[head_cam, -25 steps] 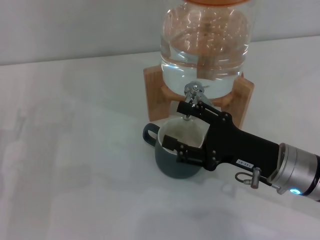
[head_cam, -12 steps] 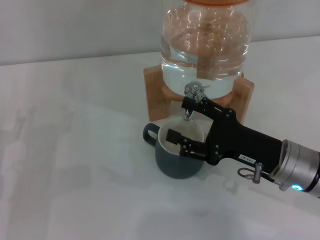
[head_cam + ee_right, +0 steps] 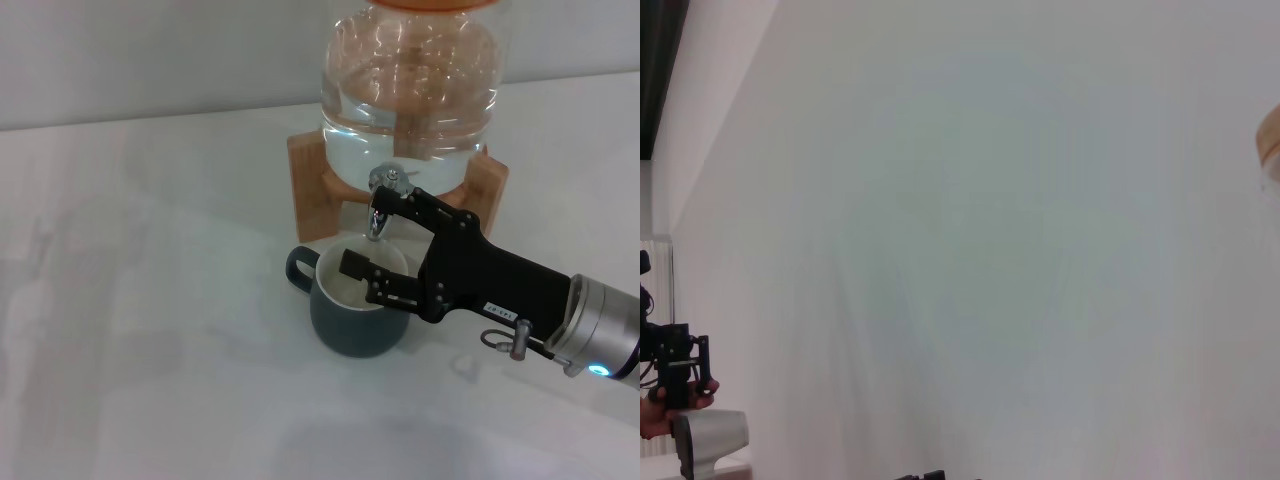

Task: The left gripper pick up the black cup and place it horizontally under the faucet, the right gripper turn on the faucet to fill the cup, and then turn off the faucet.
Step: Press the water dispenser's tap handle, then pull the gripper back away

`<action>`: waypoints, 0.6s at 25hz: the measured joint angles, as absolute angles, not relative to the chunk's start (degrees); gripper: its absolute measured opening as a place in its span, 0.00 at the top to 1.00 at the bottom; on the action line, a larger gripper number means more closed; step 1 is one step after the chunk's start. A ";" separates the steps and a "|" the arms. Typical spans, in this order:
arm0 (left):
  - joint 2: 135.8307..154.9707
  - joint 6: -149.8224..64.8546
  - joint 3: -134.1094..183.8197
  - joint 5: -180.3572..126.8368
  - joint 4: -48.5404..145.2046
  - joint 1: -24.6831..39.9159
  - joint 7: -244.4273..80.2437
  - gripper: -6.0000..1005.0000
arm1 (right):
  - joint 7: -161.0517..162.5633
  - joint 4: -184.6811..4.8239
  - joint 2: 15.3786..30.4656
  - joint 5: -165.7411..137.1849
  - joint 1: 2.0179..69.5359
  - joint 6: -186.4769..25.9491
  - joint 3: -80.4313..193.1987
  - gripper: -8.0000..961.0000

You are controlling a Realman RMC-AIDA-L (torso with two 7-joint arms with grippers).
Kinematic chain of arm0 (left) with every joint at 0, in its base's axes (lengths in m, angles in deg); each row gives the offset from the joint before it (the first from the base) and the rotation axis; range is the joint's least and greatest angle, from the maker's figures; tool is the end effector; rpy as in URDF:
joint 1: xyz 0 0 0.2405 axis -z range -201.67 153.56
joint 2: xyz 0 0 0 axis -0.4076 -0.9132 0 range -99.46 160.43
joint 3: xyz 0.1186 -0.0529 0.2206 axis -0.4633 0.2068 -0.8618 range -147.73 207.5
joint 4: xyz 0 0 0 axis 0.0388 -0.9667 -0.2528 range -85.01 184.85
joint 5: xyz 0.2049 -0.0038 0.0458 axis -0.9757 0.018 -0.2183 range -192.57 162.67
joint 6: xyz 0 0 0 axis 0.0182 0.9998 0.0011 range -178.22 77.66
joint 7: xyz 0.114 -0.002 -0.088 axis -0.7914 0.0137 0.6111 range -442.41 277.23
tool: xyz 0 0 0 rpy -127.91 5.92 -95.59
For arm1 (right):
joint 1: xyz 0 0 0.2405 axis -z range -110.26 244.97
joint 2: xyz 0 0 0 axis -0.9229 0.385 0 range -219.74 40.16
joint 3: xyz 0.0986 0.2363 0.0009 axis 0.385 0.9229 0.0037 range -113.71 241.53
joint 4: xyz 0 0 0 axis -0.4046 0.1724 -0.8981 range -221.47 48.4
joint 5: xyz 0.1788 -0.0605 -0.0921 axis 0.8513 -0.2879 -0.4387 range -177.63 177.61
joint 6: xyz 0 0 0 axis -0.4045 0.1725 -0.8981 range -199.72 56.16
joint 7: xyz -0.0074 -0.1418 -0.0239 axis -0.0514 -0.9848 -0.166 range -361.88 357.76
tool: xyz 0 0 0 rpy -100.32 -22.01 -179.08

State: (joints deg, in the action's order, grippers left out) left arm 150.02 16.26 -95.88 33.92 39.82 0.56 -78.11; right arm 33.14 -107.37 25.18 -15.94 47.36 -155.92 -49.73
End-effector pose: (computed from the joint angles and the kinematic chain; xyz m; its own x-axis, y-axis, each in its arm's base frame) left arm -0.3311 0.3340 -0.0050 0.7214 -0.0708 0.6889 0.6868 -0.0547 -0.7248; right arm 0.2479 0.2768 -0.0441 0.5680 0.0447 -0.8218 -0.4167 -0.8455 -0.3340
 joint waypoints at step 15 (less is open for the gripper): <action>150.02 16.26 -95.88 33.92 39.82 0.56 -78.11 0.12 | 33.00 -107.36 24.99 -16.31 47.22 -155.71 -48.04 0.10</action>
State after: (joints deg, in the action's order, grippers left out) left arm 150.02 16.26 -95.88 33.92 39.82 0.56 -78.11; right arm 33.00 -107.36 24.99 -16.31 47.22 -155.71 -48.04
